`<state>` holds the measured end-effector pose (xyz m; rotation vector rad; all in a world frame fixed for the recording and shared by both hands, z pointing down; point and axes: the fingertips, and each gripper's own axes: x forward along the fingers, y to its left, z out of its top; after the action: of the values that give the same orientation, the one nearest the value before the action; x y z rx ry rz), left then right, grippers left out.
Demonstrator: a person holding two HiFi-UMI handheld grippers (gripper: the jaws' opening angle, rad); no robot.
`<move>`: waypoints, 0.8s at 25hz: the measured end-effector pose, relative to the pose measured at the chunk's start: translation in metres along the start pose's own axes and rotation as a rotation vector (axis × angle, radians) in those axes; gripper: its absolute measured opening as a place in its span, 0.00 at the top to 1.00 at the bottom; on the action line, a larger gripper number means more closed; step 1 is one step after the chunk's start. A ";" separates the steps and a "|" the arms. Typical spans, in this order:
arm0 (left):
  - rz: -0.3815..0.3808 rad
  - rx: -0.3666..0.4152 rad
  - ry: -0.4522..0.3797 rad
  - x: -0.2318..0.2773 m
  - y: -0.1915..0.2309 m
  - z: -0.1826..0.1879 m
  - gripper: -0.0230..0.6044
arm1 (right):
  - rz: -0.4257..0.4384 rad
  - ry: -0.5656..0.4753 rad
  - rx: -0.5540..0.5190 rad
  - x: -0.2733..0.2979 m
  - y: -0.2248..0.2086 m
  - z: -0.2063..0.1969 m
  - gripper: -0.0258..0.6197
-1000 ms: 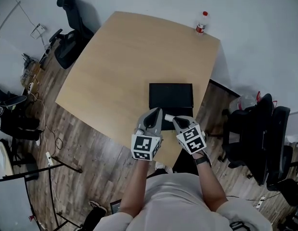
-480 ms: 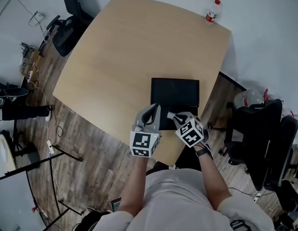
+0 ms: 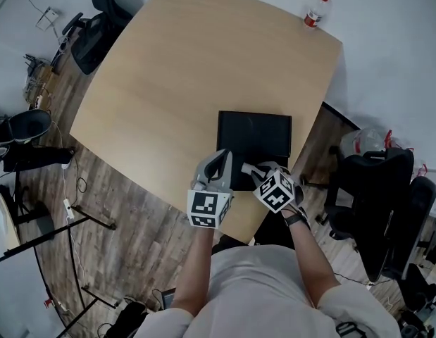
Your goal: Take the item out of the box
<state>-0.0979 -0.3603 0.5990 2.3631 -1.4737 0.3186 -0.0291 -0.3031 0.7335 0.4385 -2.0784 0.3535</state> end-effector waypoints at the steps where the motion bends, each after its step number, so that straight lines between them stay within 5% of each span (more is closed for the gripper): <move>1: 0.001 -0.003 0.001 0.001 0.001 -0.001 0.95 | 0.000 0.004 -0.002 0.001 -0.001 0.000 0.91; 3: 0.001 -0.008 0.002 0.003 0.000 -0.001 0.95 | 0.001 0.015 -0.007 0.004 -0.002 -0.002 0.77; 10: 0.010 -0.018 0.006 0.002 -0.001 -0.004 0.95 | 0.018 0.045 -0.040 0.016 0.003 -0.008 0.68; 20: 0.035 0.004 0.014 -0.007 0.003 -0.006 0.95 | 0.025 0.093 -0.116 0.030 0.008 -0.014 0.73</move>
<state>-0.1038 -0.3530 0.6027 2.3358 -1.5104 0.3456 -0.0363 -0.2952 0.7663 0.3210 -2.0028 0.2615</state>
